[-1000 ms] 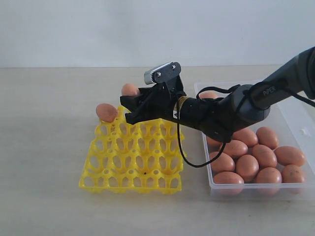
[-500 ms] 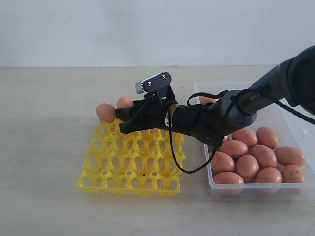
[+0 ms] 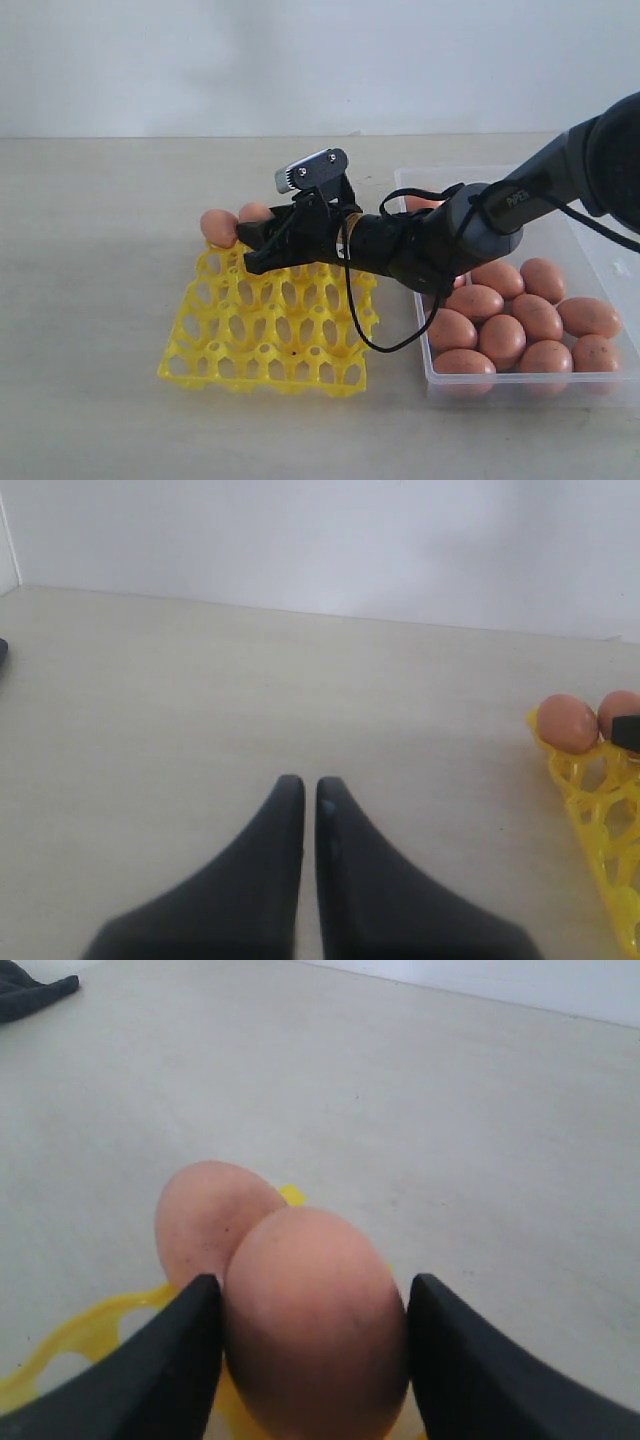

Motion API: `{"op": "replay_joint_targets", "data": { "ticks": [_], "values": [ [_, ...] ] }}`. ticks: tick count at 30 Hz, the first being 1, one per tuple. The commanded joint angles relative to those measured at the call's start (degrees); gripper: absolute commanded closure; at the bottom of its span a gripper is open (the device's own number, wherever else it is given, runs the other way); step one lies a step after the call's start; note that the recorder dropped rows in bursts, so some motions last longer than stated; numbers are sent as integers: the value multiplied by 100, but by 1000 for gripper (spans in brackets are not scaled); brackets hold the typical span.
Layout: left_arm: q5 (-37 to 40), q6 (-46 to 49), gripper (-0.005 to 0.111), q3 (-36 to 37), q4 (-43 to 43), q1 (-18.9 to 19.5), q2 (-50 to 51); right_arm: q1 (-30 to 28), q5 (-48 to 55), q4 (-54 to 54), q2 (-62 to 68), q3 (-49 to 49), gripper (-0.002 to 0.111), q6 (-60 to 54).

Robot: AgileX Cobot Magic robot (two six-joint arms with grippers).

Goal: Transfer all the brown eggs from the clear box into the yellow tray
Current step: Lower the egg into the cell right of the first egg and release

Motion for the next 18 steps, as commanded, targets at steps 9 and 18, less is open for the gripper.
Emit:
{"op": "replay_joint_targets", "data": {
  "ticks": [9, 18],
  "values": [
    [-46, 23, 103, 21, -3, 16, -18, 7, 11, -11, 4, -17, 57, -153],
    [-46, 23, 103, 21, -3, 16, -18, 7, 11, -23, -20, -17, 43, -153]
  ]
}}
